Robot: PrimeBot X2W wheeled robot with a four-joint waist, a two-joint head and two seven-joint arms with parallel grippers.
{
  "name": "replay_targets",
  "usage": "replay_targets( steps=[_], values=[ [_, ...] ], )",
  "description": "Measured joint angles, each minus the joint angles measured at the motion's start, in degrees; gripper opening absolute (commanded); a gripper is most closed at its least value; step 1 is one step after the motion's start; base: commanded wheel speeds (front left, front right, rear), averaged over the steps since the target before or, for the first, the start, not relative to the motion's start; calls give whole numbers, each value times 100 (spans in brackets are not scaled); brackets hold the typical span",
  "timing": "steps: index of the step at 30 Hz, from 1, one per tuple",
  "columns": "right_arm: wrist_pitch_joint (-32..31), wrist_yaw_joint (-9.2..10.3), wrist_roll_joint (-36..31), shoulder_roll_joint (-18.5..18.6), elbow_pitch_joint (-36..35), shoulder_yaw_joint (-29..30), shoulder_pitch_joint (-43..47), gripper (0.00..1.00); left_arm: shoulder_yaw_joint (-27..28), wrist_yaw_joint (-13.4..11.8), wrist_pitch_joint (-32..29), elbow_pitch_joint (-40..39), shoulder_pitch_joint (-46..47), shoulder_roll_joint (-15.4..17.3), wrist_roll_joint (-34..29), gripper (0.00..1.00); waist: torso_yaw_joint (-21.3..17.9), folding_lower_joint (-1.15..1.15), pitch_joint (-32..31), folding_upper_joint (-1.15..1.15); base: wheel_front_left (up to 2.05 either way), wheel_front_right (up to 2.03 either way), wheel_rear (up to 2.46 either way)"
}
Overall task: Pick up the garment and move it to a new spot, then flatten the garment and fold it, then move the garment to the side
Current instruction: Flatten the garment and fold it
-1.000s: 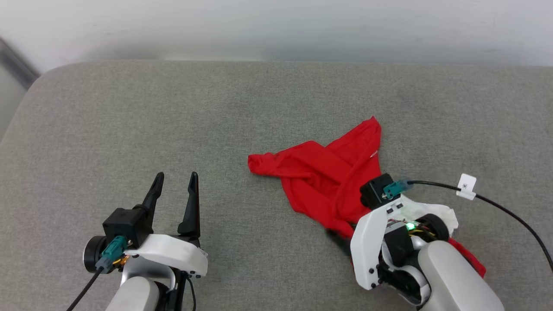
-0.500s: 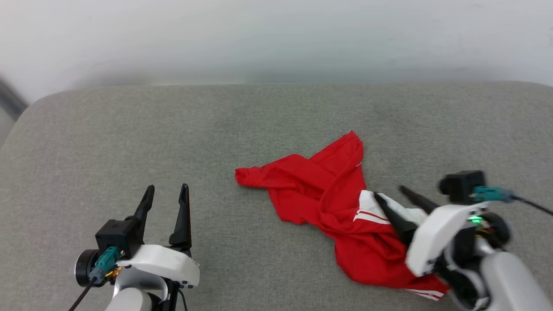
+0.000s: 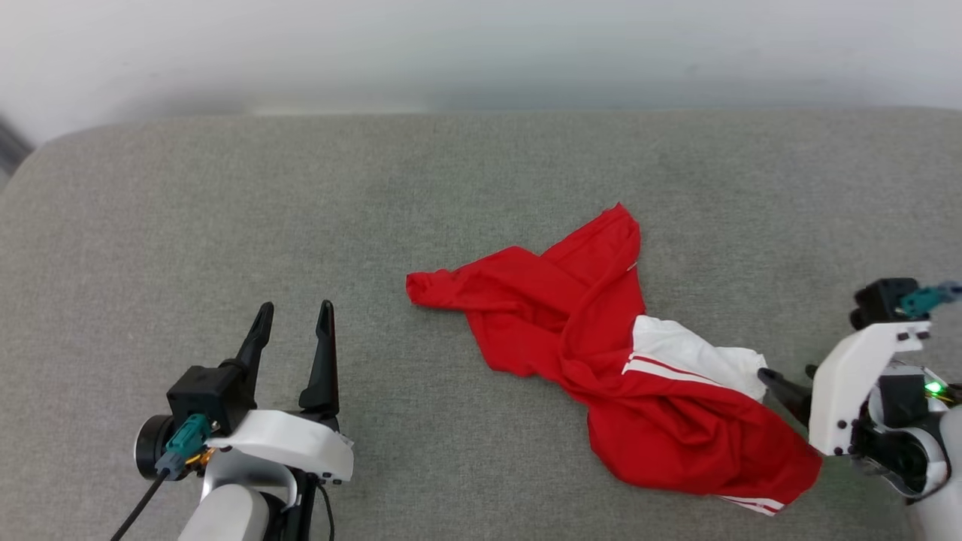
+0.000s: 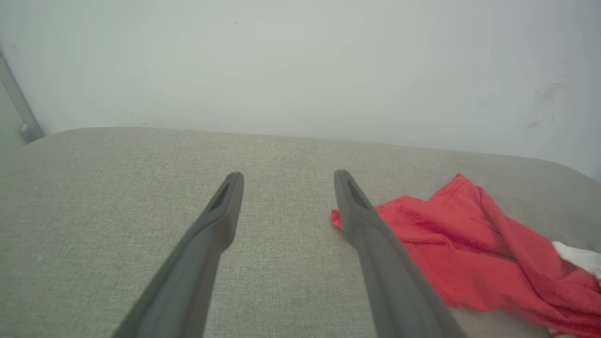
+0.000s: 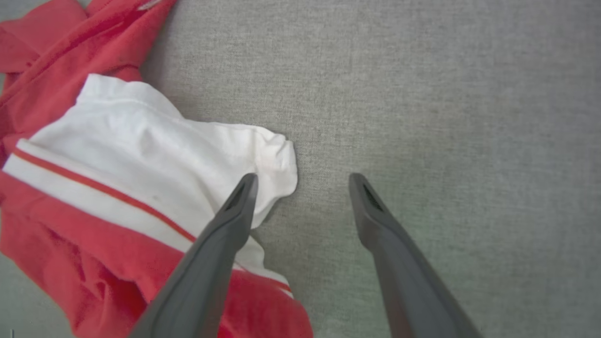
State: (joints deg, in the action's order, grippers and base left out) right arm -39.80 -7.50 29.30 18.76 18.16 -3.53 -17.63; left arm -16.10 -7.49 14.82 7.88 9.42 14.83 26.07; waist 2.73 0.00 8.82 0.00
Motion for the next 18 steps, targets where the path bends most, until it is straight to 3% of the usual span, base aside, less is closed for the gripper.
replay_targets(
  steps=[9,10,11,18],
  values=[
    [-599,0,118,93,621,-611,-491,100,-21,82,8,58,172,-98,-19,100,215,0,357,0,0,0,0],
    [-672,0,152,118,661,-641,-534,62,-18,87,8,79,172,-103,-19,100,241,0,372,0,0,0,0],
    [-715,1,212,127,691,-655,-566,0,-11,87,8,90,172,-107,-20,100,258,0,382,0,0,0,0],
    [-342,-2,162,236,516,-797,-670,0,147,42,9,143,83,-86,-24,100,139,0,273,0,0,0,0]
  ],
)
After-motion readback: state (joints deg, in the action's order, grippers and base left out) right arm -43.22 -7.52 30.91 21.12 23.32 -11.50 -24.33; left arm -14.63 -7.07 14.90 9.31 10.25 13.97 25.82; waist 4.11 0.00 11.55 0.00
